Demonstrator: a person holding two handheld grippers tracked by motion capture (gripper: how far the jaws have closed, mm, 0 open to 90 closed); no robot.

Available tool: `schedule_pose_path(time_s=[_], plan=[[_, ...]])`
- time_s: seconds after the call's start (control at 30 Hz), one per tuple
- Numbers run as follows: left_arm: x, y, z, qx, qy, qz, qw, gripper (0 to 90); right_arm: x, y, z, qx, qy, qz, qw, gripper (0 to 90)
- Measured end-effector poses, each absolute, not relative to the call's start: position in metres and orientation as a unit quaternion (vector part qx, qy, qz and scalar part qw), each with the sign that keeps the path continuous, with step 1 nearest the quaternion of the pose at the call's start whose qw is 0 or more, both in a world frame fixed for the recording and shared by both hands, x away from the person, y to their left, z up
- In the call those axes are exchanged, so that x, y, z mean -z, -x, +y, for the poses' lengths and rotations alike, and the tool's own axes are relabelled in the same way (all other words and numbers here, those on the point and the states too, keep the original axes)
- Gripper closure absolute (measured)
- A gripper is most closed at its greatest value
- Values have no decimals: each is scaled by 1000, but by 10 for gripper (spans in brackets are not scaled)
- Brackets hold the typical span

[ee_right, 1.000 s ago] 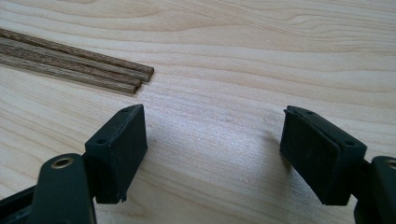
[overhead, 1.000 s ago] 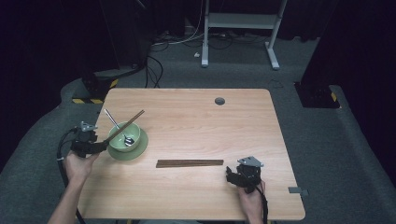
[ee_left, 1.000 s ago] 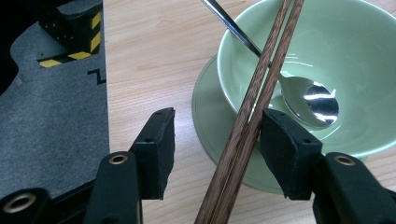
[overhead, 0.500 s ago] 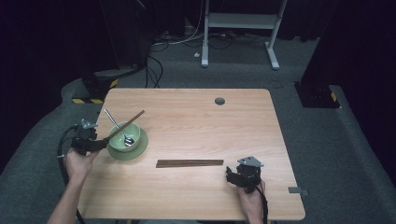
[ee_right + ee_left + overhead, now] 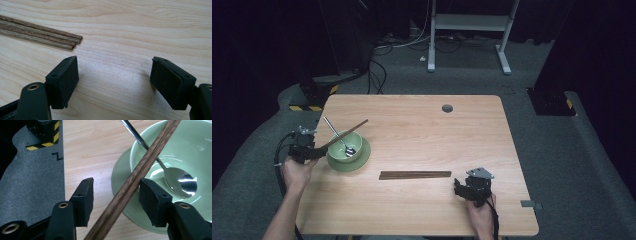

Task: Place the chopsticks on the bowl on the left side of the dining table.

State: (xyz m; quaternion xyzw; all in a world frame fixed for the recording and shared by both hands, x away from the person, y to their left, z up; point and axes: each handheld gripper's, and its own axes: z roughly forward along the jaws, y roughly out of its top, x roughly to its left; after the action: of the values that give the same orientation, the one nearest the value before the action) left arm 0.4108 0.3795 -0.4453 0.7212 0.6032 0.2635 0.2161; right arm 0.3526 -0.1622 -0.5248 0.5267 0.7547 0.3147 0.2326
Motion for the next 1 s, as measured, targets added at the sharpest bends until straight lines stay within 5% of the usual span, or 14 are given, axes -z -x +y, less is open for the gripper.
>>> schedule_pose_path(time_s=[1.0], plan=[[436,-423,370,-256,-726,593,238,440,525,-353,-162,-315,-526,755,233,221]])
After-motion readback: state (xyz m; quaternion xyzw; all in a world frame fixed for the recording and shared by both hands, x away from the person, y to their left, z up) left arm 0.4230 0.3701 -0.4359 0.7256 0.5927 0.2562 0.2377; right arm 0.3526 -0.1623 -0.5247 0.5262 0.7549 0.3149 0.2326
